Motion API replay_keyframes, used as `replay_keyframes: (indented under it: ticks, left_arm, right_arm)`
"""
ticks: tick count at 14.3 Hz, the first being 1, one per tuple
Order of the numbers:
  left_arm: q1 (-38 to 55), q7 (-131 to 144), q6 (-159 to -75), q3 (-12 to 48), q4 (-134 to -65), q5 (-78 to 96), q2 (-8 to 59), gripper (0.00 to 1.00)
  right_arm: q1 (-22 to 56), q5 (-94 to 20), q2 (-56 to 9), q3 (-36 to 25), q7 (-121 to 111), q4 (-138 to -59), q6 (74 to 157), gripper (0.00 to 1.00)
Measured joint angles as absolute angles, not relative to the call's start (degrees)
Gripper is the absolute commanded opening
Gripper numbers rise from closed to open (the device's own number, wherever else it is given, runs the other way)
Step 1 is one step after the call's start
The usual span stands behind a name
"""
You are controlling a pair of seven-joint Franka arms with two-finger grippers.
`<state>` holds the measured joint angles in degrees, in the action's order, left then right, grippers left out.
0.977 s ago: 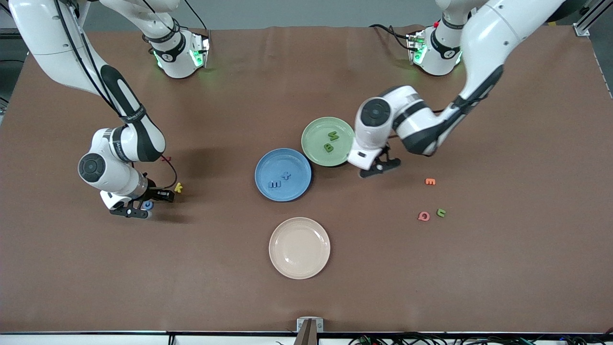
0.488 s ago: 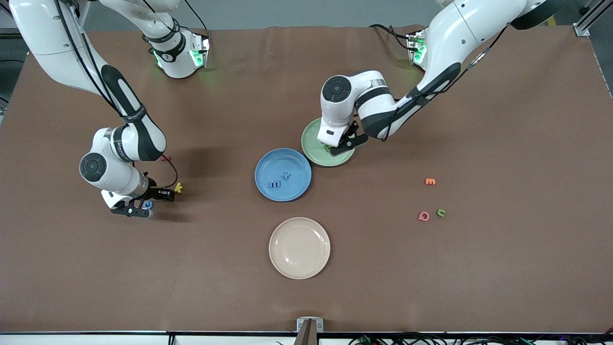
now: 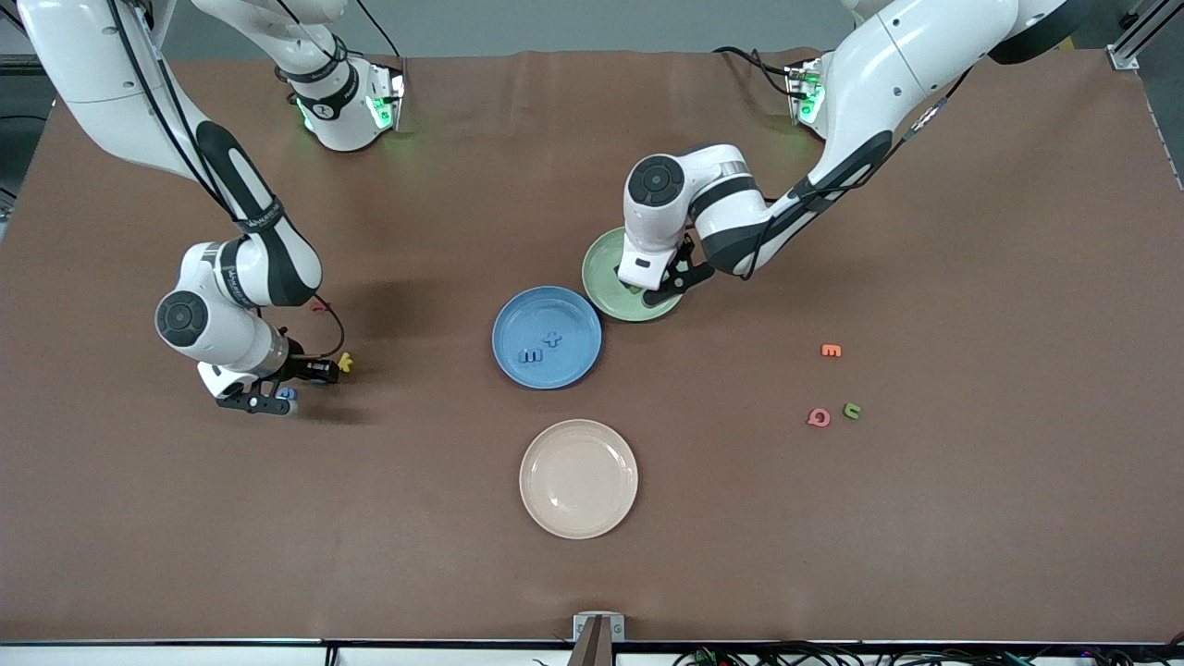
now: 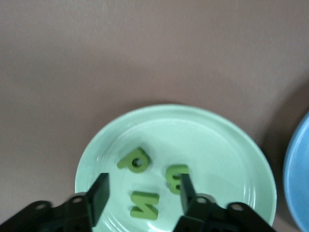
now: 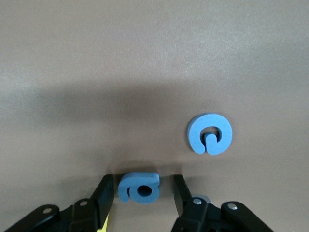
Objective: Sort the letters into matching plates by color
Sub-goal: 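Return the left gripper to the letters while the right gripper carries a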
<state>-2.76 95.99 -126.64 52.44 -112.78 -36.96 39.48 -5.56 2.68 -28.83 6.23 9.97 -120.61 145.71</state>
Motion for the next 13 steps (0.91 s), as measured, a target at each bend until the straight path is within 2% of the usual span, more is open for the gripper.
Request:
replay_keyframes:
  ticks: [2, 6, 7, 9, 13]
  left_arm:
    - [-5.06, 94.23, -126.64, 52.38, -111.88, -37.18, 39.37, 1.00]
    - [-13.49, 82.29, -126.64, 52.26, -109.26, -37.45, 39.25, 0.96]
    - [-16.03, 78.01, -126.64, 52.24, -108.91, -38.47, 39.24, 0.95]
    - [-20.83, 70.51, -126.68, 52.21, -108.69, -42.22, 39.24, 0.93]
    - [-25.12, 56.93, -127.40, 50.10, -107.73, -45.03, 39.32, 0.88]
  right_arm:
    - [-5.56, 2.68, -28.71, 6.24, 9.97, -120.73, 145.72, 0.43]
    - [-5.53, 2.64, -28.16, 6.32, 9.99, -121.03, 145.29, 0.05]
    - [-5.53, 2.65, -28.11, 6.33, 9.98, -121.17, 145.31, 0.01]
    - [-5.49, 2.65, -27.95, 6.37, 9.96, -121.16, 144.74, 0.00]
    - [-2.42, 1.38, -24.24, 6.85, 13.46, -118.72, 134.77, 0.00]
